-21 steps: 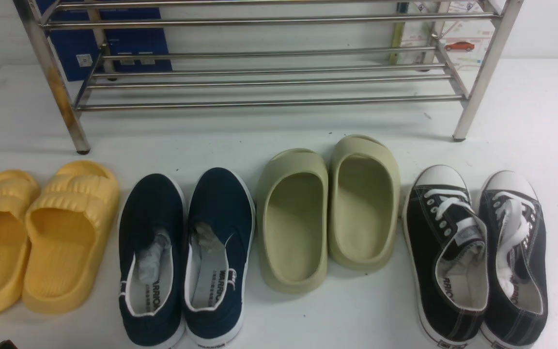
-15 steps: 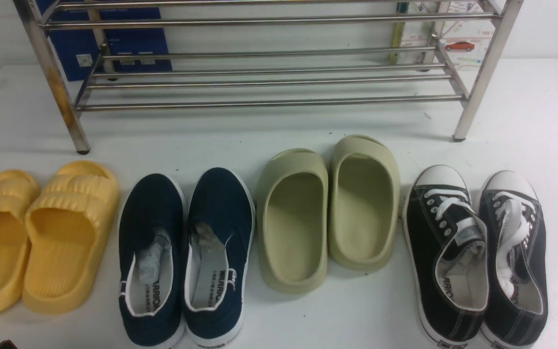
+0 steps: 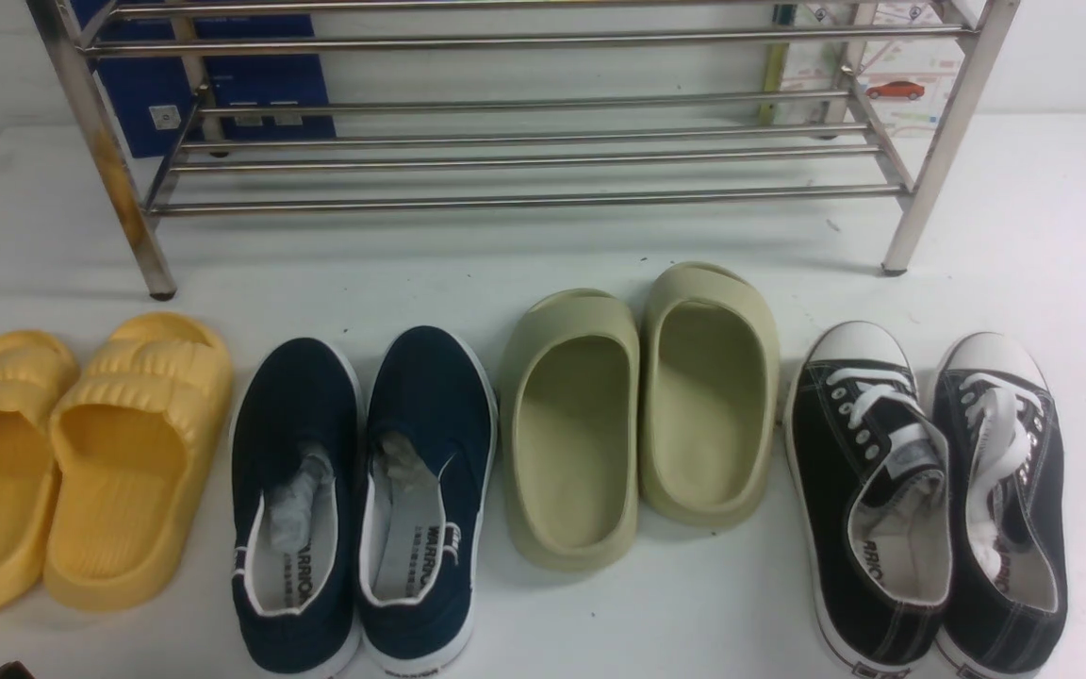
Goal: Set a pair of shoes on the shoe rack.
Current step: Use the left arm to grab the shoe closest to it
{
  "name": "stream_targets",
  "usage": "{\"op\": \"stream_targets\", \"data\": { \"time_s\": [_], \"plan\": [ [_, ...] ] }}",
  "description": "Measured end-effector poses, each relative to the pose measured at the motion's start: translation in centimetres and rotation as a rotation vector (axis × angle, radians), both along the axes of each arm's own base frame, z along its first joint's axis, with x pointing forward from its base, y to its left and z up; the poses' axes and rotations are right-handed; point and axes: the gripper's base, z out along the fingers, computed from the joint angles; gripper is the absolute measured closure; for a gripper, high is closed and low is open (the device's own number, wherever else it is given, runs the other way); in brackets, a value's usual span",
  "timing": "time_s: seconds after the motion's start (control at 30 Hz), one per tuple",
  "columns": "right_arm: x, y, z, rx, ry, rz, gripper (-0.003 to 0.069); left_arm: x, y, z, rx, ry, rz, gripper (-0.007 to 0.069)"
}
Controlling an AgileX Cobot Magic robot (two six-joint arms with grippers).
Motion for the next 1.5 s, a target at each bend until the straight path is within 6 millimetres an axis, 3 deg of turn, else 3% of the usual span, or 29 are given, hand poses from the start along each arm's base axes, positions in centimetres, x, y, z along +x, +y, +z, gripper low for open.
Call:
{"op": "stream_targets", "data": {
  "time_s": [0.23,0.4,0.83,0.93,1.0,1.1,1.13,1.17,1.2,1.23,1.3,1.37,1.5],
  "plan": [
    [0.0,0.0,0.0,0.0,0.0,0.0,0.0419,0.0,0.1,0.0,0.016,-0.002,0.001,0.0386],
    [0.0,0.0,0.0,0.0,0.0,0.0,0.0419,0.2,-0.1,0.8,-0.056,-0.095,0.004,0.0386],
    [0.0,0.0,0.0,0.0,0.0,0.0,0.0419,-0.3,-0.2,6.6,-0.108,-0.747,-0.033,0.0386],
    [0.0,0.0,0.0,0.0,0.0,0.0,0.0419,-0.6,-0.2,7.5,-0.132,-0.821,-0.036,0.0386],
    [0.0,0.0,0.0,0.0,0.0,0.0,0.0419,-1.1,-0.2,9.2,-0.166,-0.867,-0.036,0.0386],
    [0.0,0.0,0.0,0.0,0.0,0.0,0.0419,-2.8,-0.1,15.0,-0.211,-0.964,-0.044,0.0386],
    [0.0,0.0,0.0,0.0,0.0,0.0,0.0419,-2.9,-0.1,15.6,-0.213,-0.958,-0.044,0.0386],
    [0.0,0.0,0.0,0.0,0.0,0.0,0.0419,-3.3,-0.1,18.0,-0.216,-0.945,-0.045,0.0386],
    [0.0,0.0,0.0,0.0,0.0,0.0,0.0419,-3.2,-0.2,18.2,-0.215,-0.928,-0.045,0.0386],
    [0.0,0.0,0.0,0.0,0.0,0.0,0.0419,-3.1,-0.2,20.7,-0.217,-0.859,-0.043,0.0386],
    [0.0,0.0,0.0,0.0,0.0,0.0,0.0419,-1.9,-0.3,22.0,-0.219,-0.647,-0.032,0.0386],
    [0.0,0.0,0.0,0.0,0.0,0.0,0.0419,-0.2,-0.4,21.8,-0.218,-0.437,-0.018,0.0386],
    [0.0,0.0,0.0,0.0,0.0,0.0,0.0419,2.9,-0.4,19.1,-0.208,-0.05,0.014,0.0386]
  ]
}}
